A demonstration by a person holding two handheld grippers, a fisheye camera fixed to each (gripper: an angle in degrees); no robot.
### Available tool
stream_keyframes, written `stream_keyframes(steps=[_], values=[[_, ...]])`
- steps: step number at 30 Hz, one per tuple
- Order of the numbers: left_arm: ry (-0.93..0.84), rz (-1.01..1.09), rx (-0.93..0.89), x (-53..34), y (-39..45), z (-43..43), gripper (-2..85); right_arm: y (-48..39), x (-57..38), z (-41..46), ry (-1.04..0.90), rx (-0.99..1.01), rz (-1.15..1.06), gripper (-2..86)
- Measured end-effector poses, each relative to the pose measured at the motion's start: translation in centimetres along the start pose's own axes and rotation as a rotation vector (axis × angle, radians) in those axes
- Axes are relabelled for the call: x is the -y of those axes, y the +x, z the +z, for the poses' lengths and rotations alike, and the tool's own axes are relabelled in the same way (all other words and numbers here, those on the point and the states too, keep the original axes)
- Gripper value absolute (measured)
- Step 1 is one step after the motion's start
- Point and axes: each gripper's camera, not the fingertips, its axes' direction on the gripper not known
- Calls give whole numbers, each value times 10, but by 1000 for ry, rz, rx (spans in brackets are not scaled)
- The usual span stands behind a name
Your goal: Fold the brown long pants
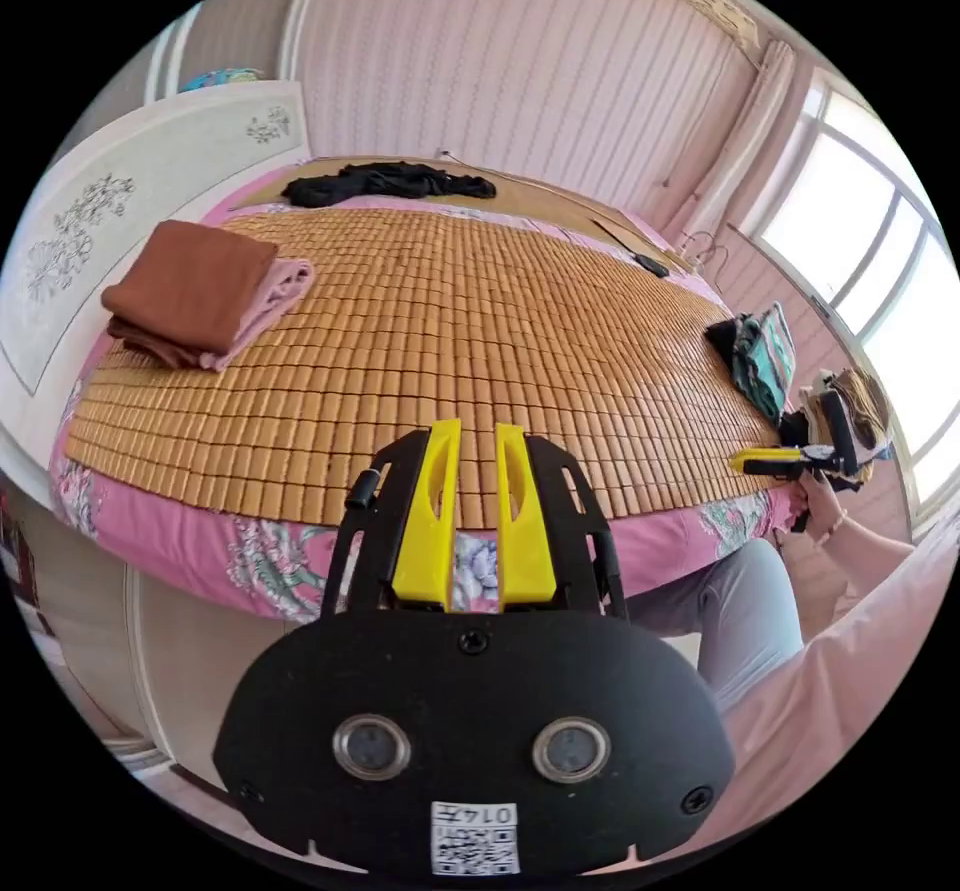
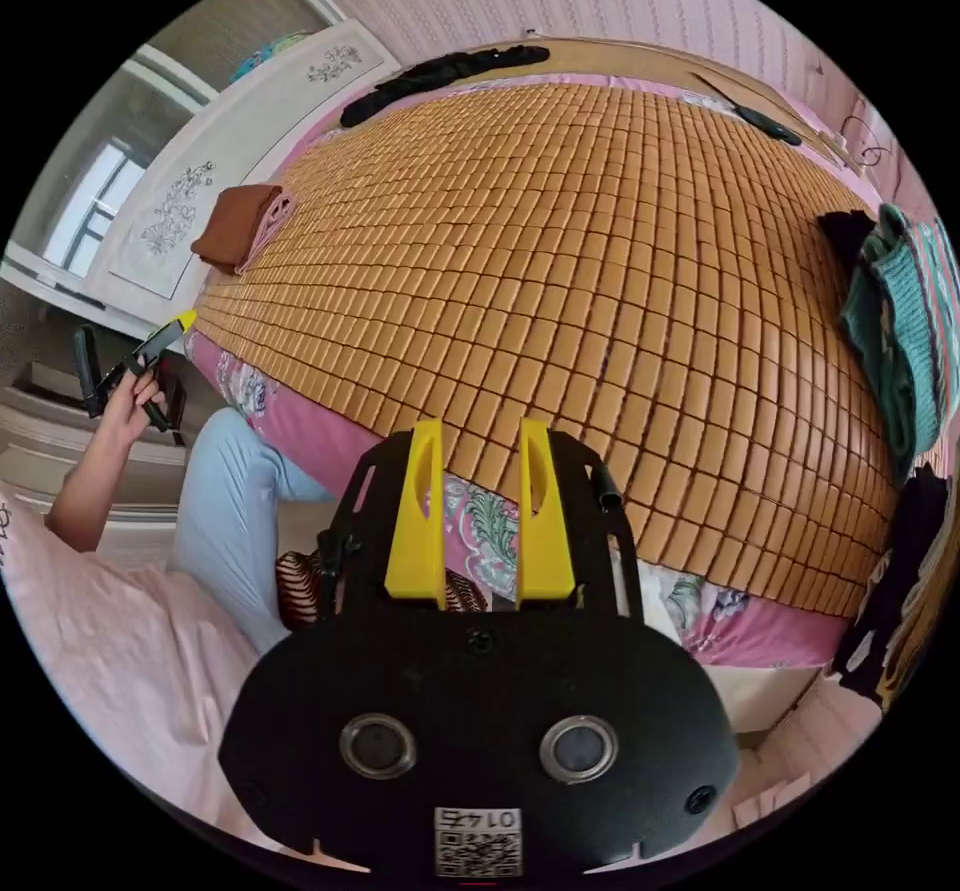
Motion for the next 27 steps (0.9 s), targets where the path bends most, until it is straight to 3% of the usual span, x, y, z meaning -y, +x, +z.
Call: stream_keyframes(steps=[3,5,9,11,15,19,22,27], values=[[54,-159,76,-34,-68,-38,63,-100,40,20,-71,48,-208,110],[-32,-237,148,-52,-110,-45,59,-176,85,35,-170,138,-401,96],[-17,-252,231,-70,-159,-48,55,-294,156,43,-128,-4,-664,85],[62,-314,208,-73,-198,-53,55,-374,208,54,-136,-39,-790,126],[173,-388,174,-59,-257,-60,60,-479,284,76,-127,-63,-847,192],[231,-431,204,-26,-318,-54,75,-570,358,114,-81,-149,-862,169],[193,-493,195,-5,-359,-38,93,-611,406,138,-37,-187,-783,153],[106,-576,18,19,-403,-9,107,-655,438,193,-151,-281,-814,158]])
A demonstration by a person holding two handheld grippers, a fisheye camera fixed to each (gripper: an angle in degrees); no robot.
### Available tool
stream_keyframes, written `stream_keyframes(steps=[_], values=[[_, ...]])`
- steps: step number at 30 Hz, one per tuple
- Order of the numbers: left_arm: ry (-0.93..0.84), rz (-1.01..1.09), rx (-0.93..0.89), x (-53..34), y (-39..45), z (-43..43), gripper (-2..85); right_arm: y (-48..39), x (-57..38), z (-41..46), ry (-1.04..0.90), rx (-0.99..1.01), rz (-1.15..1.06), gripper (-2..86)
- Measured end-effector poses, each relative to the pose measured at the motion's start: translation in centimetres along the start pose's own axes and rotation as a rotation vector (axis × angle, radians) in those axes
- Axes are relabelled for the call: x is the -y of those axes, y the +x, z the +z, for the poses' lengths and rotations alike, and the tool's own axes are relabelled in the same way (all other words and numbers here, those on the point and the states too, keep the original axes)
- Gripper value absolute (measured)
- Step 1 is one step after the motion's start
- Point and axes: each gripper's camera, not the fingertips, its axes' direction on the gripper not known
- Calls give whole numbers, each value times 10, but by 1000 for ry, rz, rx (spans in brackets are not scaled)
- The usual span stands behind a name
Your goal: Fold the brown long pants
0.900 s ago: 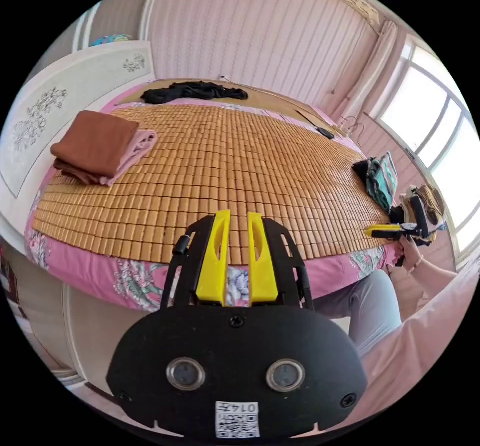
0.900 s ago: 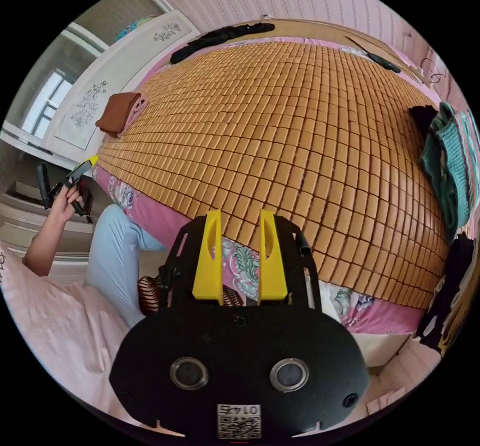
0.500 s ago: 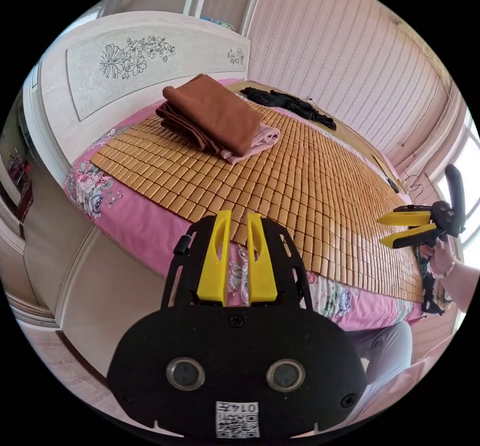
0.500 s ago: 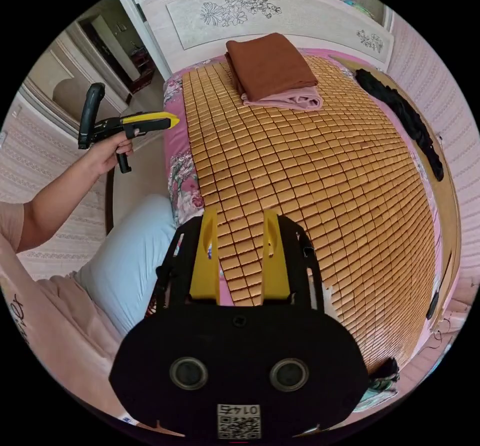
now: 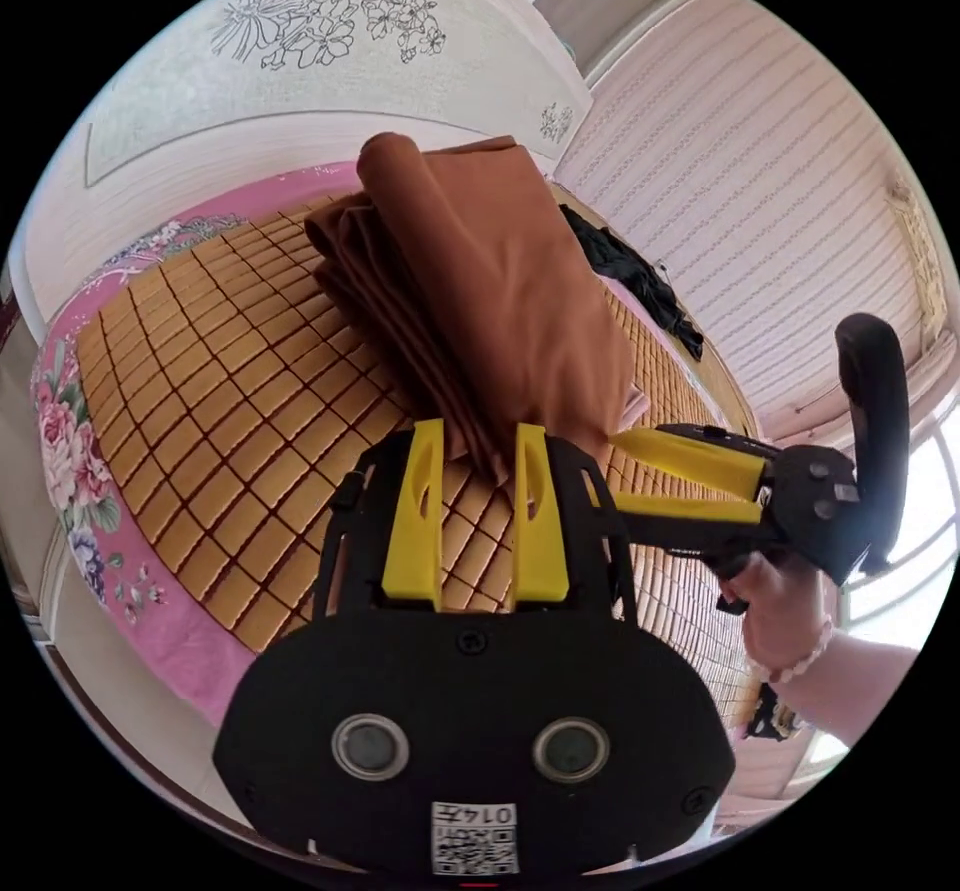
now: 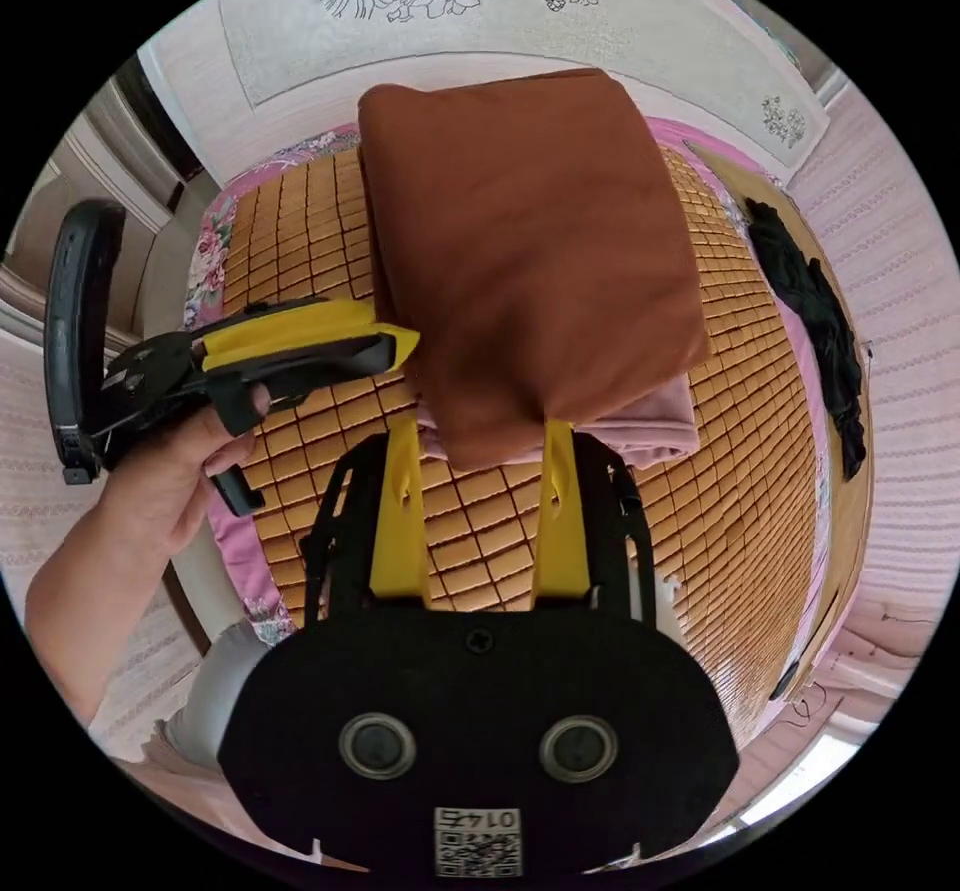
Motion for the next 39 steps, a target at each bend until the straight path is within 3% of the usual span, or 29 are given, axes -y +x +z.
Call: stream_keyframes(steps=[2,4,7,10,18,21,24,27,29,33,35,39], values=[[-44,-62,-61,8,-13,2,94,-16,12,9,-53,-136,-95,133],[-40,-47,-91,7,-18,-7,66,-19,16,-2,-78,-138,-155,77],[83,21,-70,-14,-13,-40,3,-11,0,-53,12,-170,-233,40],[136,109,-58,-21,5,-78,-7,14,-29,-118,123,-234,-224,31],[300,315,-99,-70,62,-234,-10,65,-182,-262,361,58,-50,29],[232,408,-196,-152,81,-277,-10,72,-287,-247,346,147,95,35],[66,366,-282,-247,79,-278,-10,73,-397,-174,155,204,301,42],[-178,189,-153,-324,59,-245,-10,67,-488,-103,-75,212,524,39],[-113,123,-119,-357,48,-252,-10,51,-526,-95,-10,302,554,22],[-134,77,-81,-361,44,-253,-10,12,-514,-98,123,390,369,41],[-149,93,-62,-357,48,-253,-10,-28,-478,-98,181,432,163,150],[-133,29,-91,-358,45,-255,-10,-108,-415,-76,97,509,-169,200]])
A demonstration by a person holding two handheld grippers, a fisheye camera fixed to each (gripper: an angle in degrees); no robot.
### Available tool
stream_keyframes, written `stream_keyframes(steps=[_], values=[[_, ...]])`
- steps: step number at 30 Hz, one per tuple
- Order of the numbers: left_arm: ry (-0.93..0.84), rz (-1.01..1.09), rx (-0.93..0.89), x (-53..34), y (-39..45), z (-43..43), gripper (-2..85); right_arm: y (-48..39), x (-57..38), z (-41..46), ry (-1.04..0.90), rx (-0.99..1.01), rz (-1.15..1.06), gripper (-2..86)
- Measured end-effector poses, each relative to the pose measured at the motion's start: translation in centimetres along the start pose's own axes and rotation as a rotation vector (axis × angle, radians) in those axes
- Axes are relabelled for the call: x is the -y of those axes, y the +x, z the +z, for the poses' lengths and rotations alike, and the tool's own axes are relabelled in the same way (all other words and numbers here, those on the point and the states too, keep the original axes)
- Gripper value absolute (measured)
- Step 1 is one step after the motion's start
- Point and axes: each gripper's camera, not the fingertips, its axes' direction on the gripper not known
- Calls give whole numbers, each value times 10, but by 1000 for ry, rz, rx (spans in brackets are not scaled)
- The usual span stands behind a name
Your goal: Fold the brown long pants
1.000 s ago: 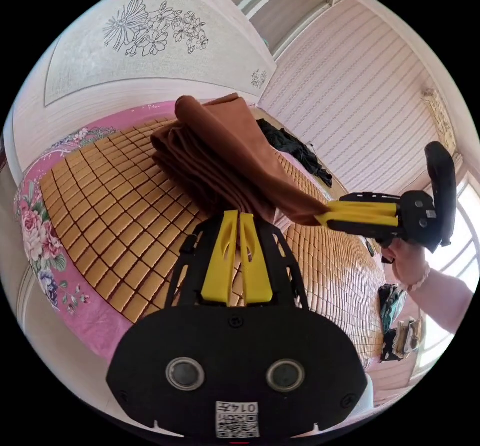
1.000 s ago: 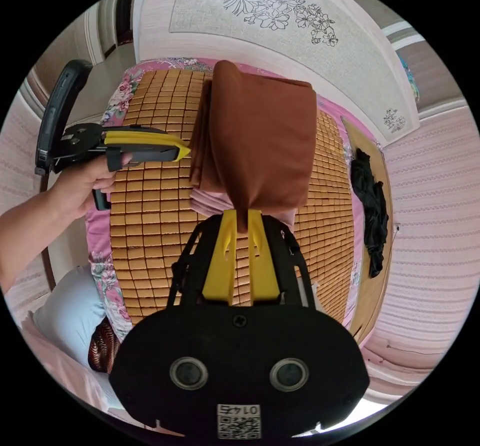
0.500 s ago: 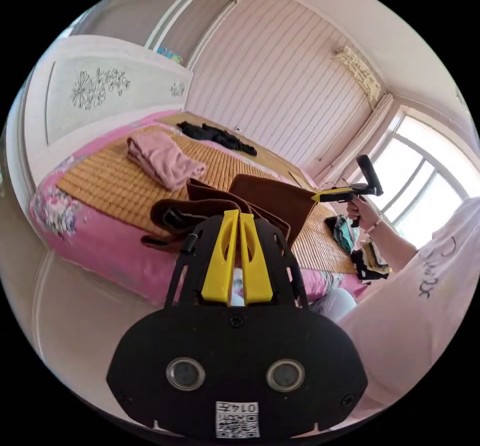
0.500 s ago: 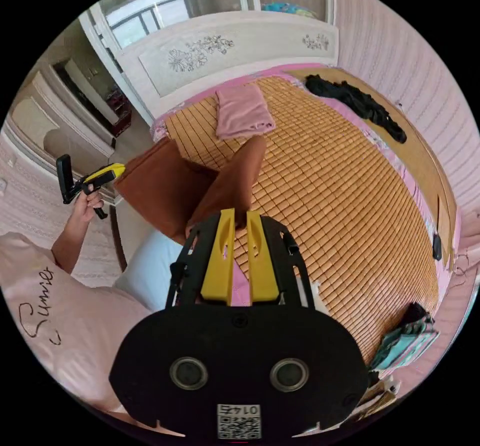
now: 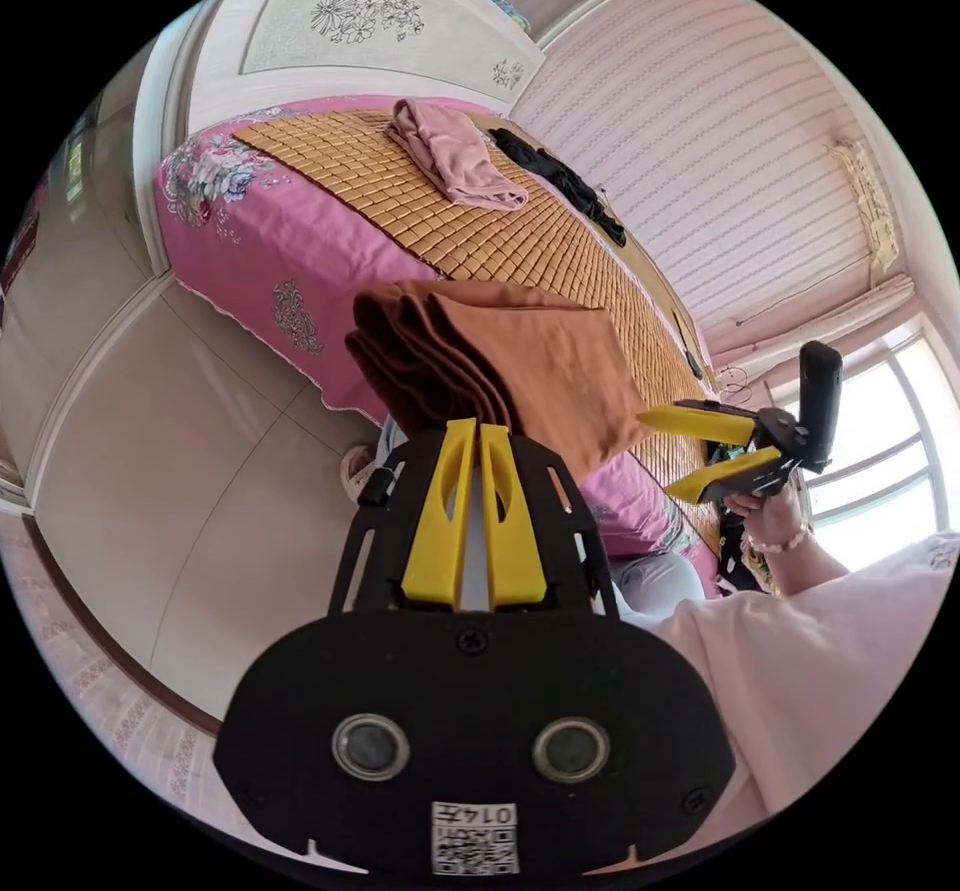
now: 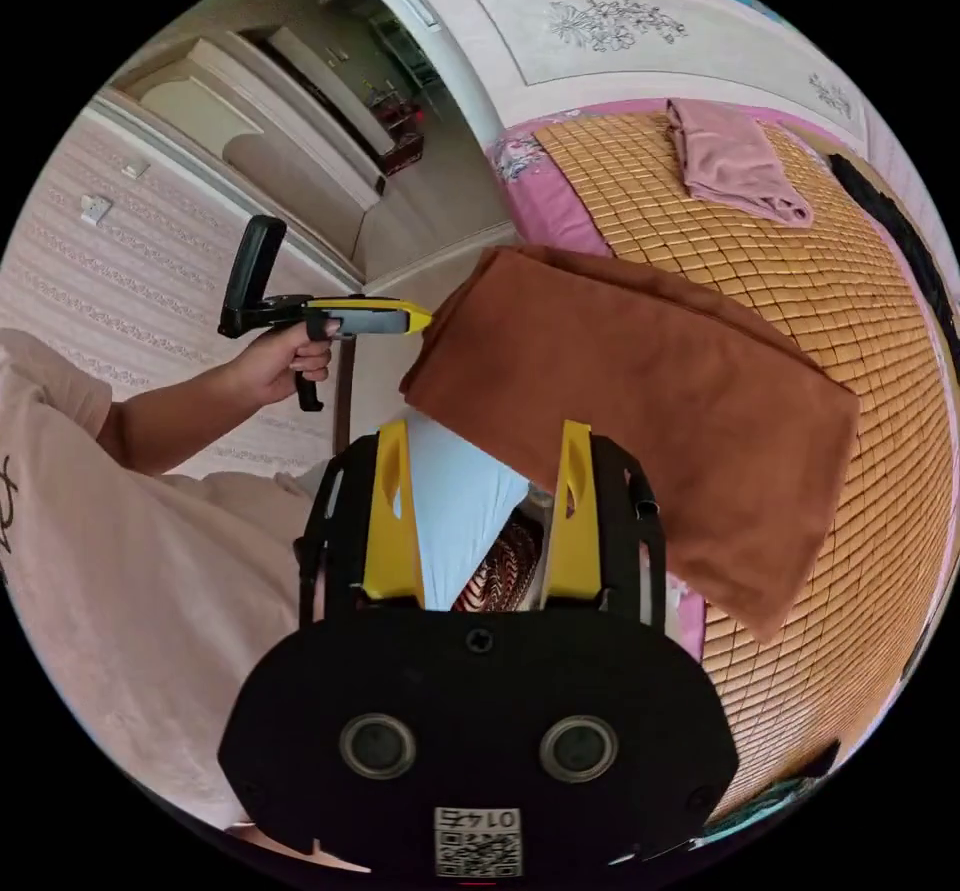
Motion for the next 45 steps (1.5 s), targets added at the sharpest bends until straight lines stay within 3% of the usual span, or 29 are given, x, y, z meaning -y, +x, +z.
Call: stream_keyframes(steps=[4,7,9,11,15,21,24,29,34,37,45], values=[[21,14,64,-3,12,0,-10,-70,42,83,-220,-236,-305,211],[6,1,69,-2,14,2,-10,-72,31,118,-272,-296,-342,183],[-6,13,72,-1,15,2,-10,-50,16,109,-191,-255,-244,127],[-21,22,74,1,15,2,-9,-12,-10,89,-144,-92,-95,59],[-48,43,79,9,16,2,-2,45,-85,44,56,-10,179,35],[56,-5,30,34,-2,-19,57,128,-310,-29,293,-27,640,24],[89,-20,41,63,-12,-13,82,140,-435,-79,443,-67,859,22],[92,-115,141,110,-23,24,116,102,-585,-162,560,-384,1088,21],[-248,-135,72,121,-31,88,75,79,-662,-190,678,-404,1165,21],[-165,-119,69,123,-27,73,3,69,-674,-186,651,-419,1156,20],[-33,108,-49,188,34,15,-9,72,-654,-201,656,-448,1067,20]])
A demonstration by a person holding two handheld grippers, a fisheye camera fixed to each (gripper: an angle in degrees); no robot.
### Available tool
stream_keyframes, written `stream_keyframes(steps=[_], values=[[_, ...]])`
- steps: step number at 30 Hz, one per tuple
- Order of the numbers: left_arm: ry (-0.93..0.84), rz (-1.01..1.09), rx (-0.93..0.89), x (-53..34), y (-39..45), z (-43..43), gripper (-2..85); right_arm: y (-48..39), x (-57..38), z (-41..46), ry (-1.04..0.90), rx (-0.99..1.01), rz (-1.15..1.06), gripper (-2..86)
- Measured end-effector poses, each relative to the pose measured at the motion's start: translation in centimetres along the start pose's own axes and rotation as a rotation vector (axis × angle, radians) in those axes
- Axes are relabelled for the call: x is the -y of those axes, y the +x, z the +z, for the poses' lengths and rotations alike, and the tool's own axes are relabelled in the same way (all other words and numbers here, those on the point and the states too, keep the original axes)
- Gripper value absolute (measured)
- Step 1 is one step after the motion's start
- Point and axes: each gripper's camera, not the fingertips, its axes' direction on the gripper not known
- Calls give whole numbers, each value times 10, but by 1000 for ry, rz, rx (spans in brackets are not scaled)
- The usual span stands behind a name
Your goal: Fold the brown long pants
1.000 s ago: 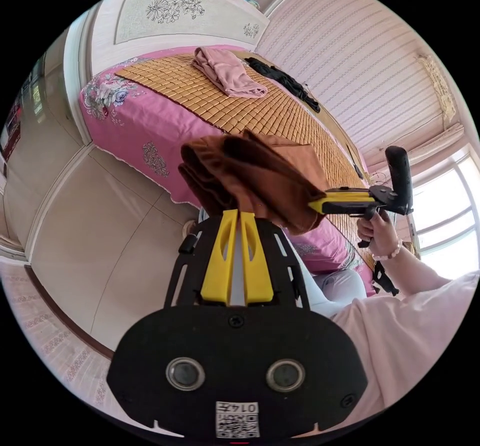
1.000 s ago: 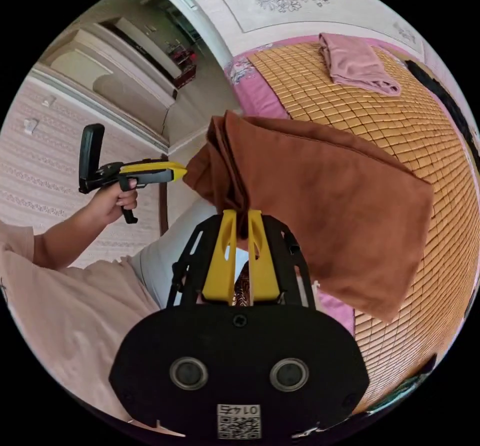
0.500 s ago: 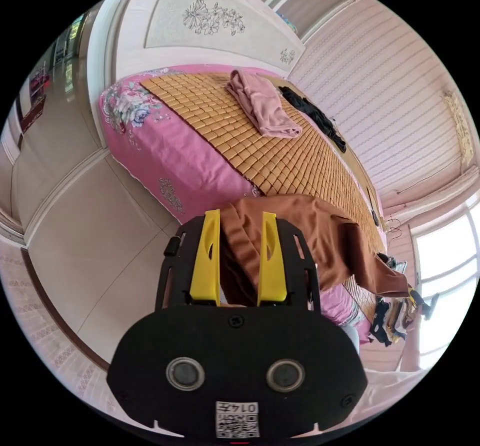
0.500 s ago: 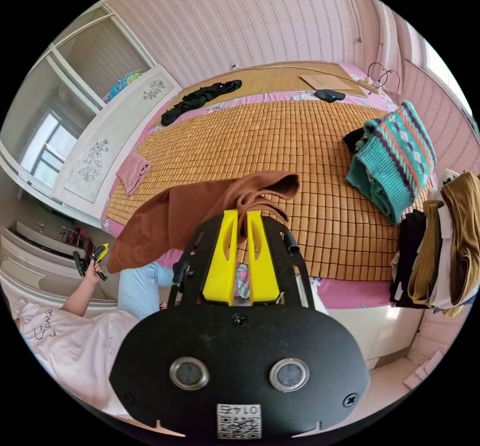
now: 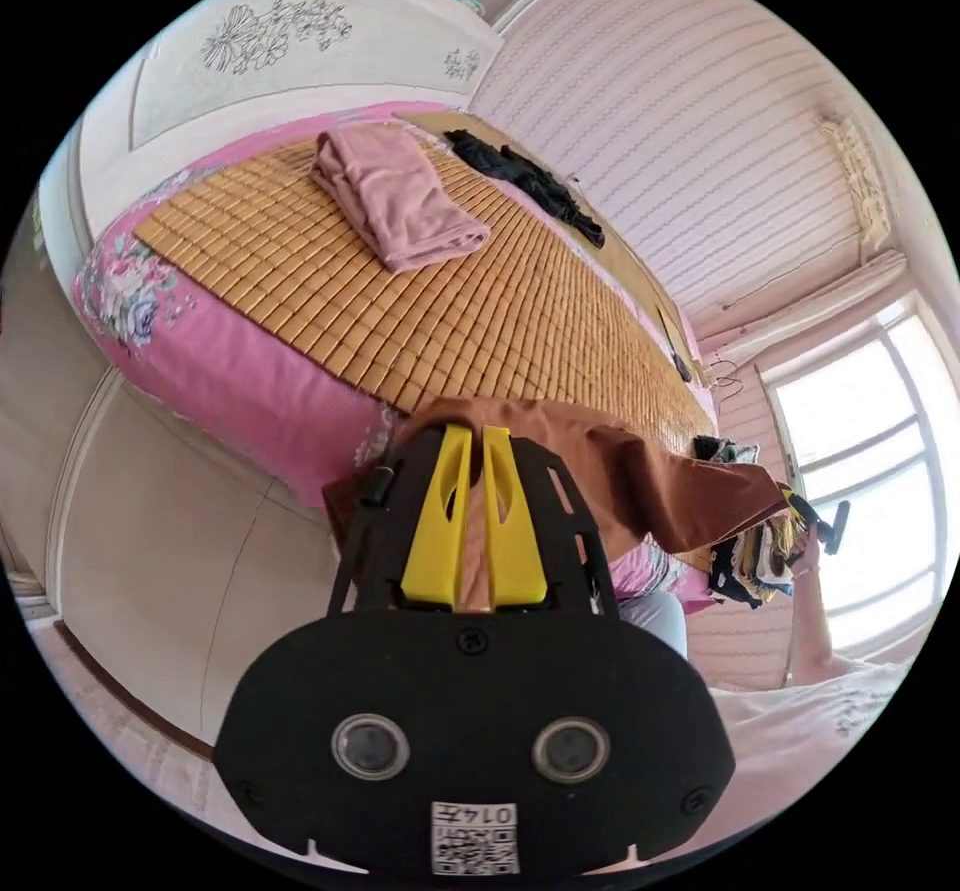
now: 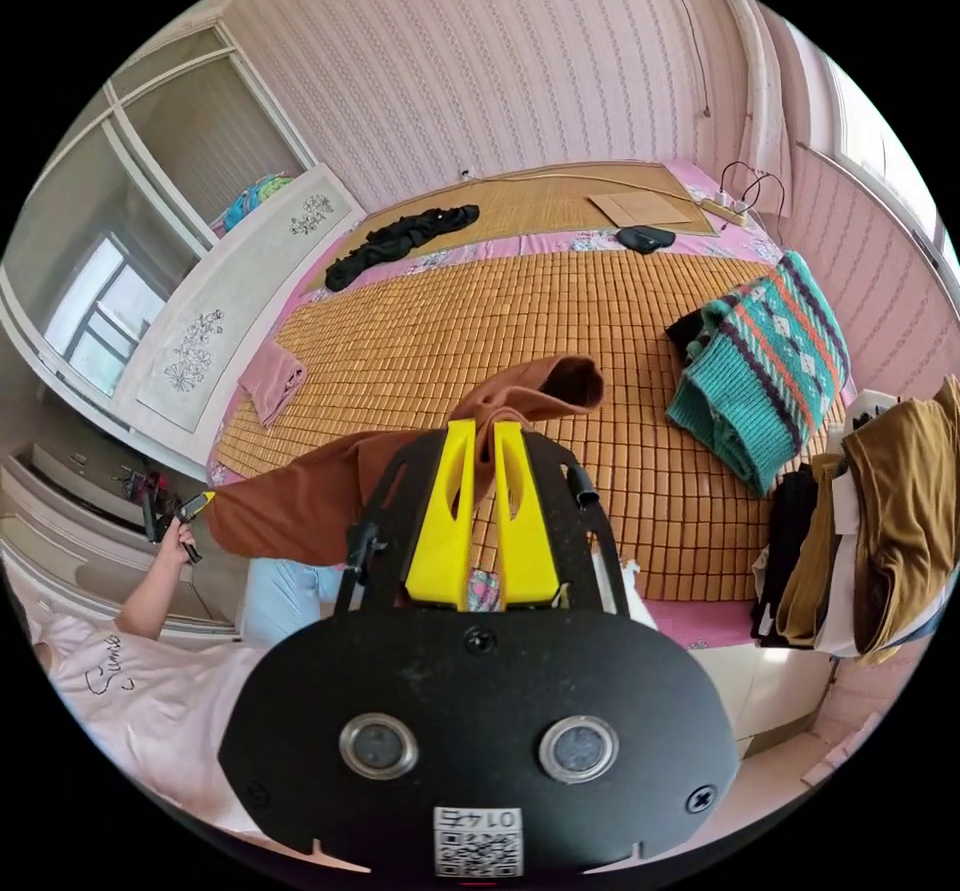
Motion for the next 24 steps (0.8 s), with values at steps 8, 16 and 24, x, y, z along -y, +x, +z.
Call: stream_keyframes(steps=[8,16,24], values=[[392,324,-153,86,90,-127,-8,19,37,-90,292,-18,-18,27],[301,185,-26,-4,-45,-102,48,154,-87,-61,213,-90,380,39],[128,-413,-103,-126,-182,-27,61,169,-176,32,-120,-31,655,24]])
